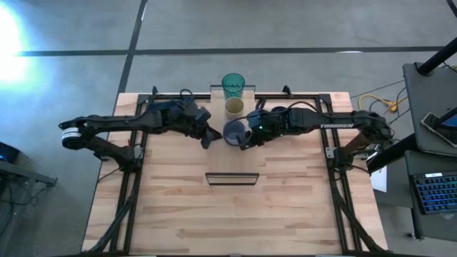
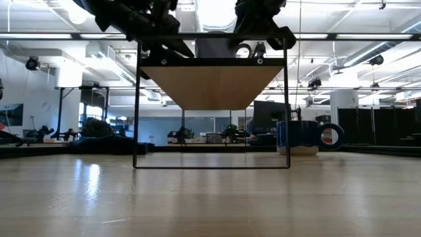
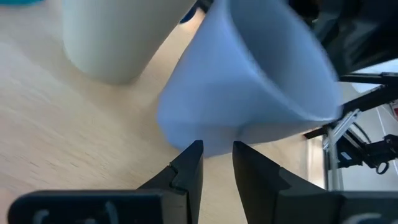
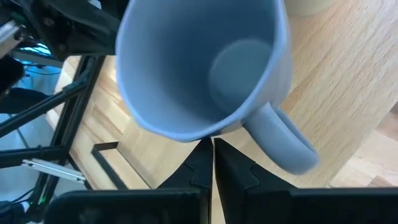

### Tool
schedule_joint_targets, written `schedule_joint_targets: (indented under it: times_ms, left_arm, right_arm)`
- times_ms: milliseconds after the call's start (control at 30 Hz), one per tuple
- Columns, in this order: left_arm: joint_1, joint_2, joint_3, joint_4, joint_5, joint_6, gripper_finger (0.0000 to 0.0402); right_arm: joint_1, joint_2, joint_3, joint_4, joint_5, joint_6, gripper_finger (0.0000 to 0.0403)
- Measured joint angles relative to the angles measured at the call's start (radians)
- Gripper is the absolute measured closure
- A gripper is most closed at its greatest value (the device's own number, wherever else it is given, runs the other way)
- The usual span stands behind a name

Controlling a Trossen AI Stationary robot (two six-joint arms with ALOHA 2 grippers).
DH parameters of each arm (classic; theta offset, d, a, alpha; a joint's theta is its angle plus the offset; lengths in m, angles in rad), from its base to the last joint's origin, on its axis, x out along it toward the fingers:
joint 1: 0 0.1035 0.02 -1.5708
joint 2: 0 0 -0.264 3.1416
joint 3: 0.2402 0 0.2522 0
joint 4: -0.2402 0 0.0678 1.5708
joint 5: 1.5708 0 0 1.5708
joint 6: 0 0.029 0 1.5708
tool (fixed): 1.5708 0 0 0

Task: Stack small to large cups/mugs on shelf
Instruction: Adjust the purple mug on the shelf, then put the dark blue mug on the shelf

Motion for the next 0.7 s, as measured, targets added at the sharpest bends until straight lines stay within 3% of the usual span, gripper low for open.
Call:
schedule_joint_targets:
  times_ms: [267, 467, 700]
  left_arm:
    - [0.0, -0.096, -0.002, -0.056, -0.009, 0.007, 0.0329]
    - [0.0, -0.152, -0.005, -0.149, -0.067, 0.047, 0.0329]
    - [0.0, -0.163, -0.005, -0.159, -0.089, 0.054, 0.0329]
  right_arm:
    - [0.009, -0.073, 0.0, -0.048, 0.004, -0.01, 0.0387]
    - [0.02, -0.129, 0.0, -0.191, 0.084, 0.022, 0.0359]
    - [0.022, -0.157, 0.0, -0.24, 0.132, 0.045, 0.0326]
